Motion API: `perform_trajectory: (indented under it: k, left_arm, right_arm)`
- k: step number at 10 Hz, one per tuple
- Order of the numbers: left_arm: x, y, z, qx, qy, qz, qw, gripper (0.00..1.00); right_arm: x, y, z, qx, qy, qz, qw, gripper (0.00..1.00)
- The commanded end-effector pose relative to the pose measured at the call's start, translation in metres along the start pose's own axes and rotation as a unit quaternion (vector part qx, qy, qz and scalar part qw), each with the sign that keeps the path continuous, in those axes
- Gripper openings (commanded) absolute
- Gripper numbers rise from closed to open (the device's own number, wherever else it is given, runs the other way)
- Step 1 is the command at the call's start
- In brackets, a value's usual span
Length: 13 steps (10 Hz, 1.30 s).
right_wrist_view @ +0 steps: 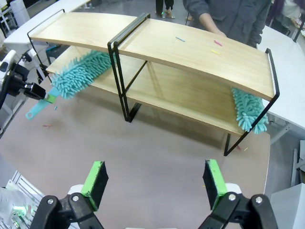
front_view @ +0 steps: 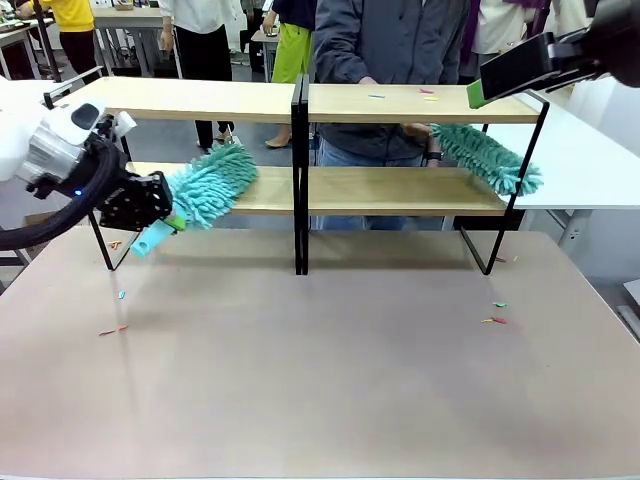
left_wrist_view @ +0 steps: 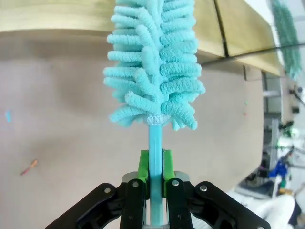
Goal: Clean the shelves.
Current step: Clean another randomly selected level of the Shelf with the Duster.
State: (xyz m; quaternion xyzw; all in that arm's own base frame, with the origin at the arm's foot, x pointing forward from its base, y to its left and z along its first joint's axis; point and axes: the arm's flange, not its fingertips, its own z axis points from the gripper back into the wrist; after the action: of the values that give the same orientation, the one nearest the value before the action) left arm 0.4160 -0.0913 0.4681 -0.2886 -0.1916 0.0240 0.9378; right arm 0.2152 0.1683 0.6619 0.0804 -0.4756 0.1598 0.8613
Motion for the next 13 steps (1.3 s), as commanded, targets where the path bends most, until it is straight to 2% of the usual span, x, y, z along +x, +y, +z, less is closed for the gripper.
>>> perform_trajectory:
  k: [1,2,3,4,6,8,9,11,13]
  left_arm:
    - [-0.013,0.015,0.021,0.089,-0.044,0.092,0.991,0.13]
    - [-0.016,0.031,0.030,0.168,-0.049,0.152,0.973,0.13]
    - [-0.017,0.041,0.038,0.202,-0.051,0.186,0.960,0.13]
    - [-0.018,0.045,0.048,0.206,-0.077,0.194,0.956,0.13]
    - [-0.030,0.037,0.060,0.149,-0.100,0.144,0.973,0.13]
    - [-0.038,0.032,0.062,0.119,-0.090,0.111,0.983,0.13]
    - [-0.039,0.031,0.061,0.106,-0.069,0.097,0.987,0.13]
    - [-0.048,0.028,0.062,0.050,0.010,0.037,0.998,0.13]
    - [-0.059,0.032,0.076,-0.025,0.113,-0.038,0.993,0.13]
  right_arm:
    - [-0.001,0.000,-0.001,0.001,0.001,0.000,1.000,1.00]
    - [-0.001,0.000,-0.001,0.001,0.001,0.000,1.000,1.00]
    - [-0.001,0.000,-0.001,0.001,0.001,0.000,1.000,1.00]
    - [-0.001,0.000,-0.001,0.001,0.001,0.000,1.000,1.00]
    - [-0.001,0.000,-0.001,0.001,0.001,0.000,1.000,1.00]
    - [-0.001,0.000,-0.001,0.001,0.001,0.000,1.000,1.00]
    - [-0.001,0.000,-0.001,0.001,0.001,0.000,1.000,1.00]
    - [-0.001,0.000,-0.001,0.001,0.001,0.000,1.000,1.00]
    - [-0.001,0.000,-0.001,0.001,0.001,0.000,1.000,1.00]
